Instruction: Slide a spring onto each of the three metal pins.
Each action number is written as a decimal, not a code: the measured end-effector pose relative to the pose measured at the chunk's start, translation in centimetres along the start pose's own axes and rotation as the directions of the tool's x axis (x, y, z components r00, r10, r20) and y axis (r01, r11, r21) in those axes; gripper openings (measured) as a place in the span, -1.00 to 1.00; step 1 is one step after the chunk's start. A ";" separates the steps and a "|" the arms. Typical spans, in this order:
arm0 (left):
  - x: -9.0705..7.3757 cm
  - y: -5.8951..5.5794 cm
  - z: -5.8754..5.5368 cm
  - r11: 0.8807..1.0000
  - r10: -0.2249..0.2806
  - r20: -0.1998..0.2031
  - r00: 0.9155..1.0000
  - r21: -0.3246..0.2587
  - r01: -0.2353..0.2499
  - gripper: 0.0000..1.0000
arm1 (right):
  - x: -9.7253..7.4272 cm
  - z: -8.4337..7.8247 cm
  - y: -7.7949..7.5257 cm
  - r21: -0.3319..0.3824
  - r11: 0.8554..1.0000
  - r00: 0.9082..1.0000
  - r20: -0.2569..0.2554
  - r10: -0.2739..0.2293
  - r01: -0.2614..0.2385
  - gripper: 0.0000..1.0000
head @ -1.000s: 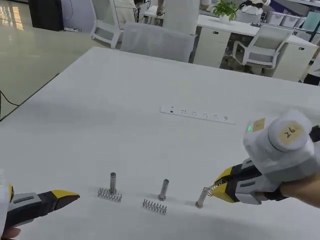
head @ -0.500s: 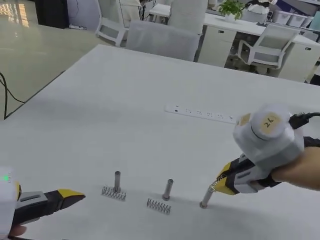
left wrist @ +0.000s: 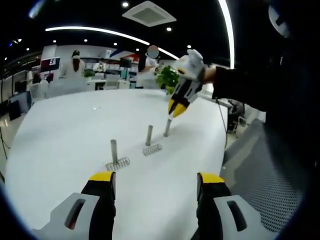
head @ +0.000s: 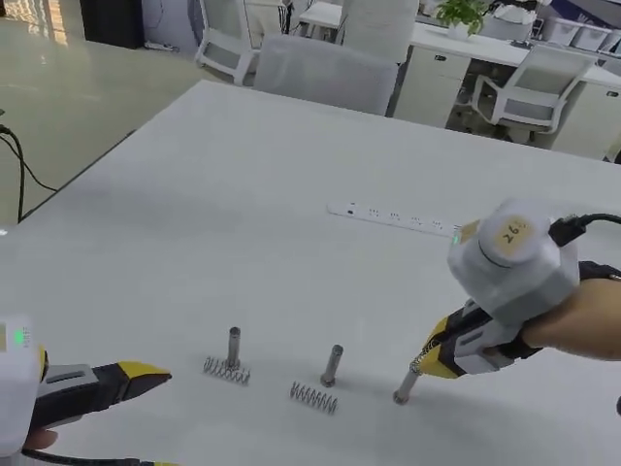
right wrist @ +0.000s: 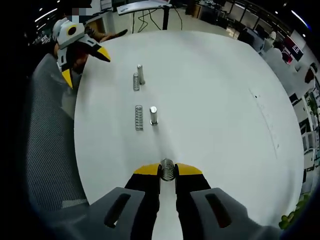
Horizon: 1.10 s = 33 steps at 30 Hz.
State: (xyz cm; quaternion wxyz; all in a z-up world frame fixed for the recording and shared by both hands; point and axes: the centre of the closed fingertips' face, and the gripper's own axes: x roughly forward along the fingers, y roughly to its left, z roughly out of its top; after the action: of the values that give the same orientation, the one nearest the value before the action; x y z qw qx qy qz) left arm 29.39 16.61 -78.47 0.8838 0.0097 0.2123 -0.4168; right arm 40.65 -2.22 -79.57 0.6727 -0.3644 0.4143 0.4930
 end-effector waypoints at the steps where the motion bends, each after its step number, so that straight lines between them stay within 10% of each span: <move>1: 0.0 0.0 0.0 1.000 0.000 0.000 1.000 0.000 0.000 0.22 | 0.1 0.0 0.0 -0.001 1.000 1.000 -0.004 0.004 -0.004 -0.84; 33: -0.1 -0.1 0.0 1.000 0.002 -0.008 1.000 0.008 -0.002 0.20 | 4.7 -2.4 0.5 -0.045 0.997 0.986 -0.159 0.057 -0.065 -0.84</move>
State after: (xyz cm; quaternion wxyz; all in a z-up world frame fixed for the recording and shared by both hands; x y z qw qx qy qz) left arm 29.30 16.66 -78.40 0.8833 0.0148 0.2142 -0.4167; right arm 40.50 -2.54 -84.81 0.6131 -0.4060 0.4646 0.4933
